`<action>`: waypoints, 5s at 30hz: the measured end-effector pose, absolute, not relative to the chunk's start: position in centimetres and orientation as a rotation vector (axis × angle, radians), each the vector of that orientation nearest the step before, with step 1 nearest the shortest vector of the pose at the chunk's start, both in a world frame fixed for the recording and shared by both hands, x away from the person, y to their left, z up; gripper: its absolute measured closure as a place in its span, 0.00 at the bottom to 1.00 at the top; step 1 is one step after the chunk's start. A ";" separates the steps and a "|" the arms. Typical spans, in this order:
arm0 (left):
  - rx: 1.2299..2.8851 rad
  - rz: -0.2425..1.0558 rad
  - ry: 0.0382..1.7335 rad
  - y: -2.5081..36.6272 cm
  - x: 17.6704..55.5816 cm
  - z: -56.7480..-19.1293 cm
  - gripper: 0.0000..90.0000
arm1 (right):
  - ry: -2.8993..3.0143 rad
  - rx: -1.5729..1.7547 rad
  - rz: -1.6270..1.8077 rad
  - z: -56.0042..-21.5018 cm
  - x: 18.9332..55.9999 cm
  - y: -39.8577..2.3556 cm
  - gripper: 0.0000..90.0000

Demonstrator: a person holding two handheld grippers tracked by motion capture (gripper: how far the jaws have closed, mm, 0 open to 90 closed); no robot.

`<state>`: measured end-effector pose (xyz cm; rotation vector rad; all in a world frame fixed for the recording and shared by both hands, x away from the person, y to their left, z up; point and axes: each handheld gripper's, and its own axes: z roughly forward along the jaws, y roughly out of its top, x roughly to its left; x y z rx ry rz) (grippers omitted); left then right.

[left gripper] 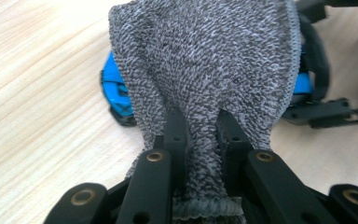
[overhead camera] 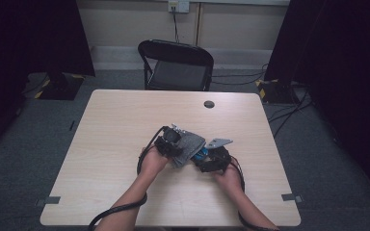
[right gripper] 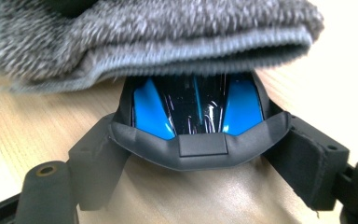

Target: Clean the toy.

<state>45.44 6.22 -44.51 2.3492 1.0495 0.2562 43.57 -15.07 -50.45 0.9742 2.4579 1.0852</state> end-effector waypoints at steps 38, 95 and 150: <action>2.232 0.364 1.255 12.9 47.1 -43.5 0.86 | 2.458 0.974 1.085 -50.5 43.6 -15.1 0.24; 2.375 0.197 0.943 4.7 43.2 -44.0 0.86 | 2.458 0.974 1.085 -50.5 43.6 -15.1 0.24; 2.233 0.266 1.292 13.5 46.7 -44.6 0.85 | 2.458 0.974 1.086 -50.5 43.6 -15.1 0.24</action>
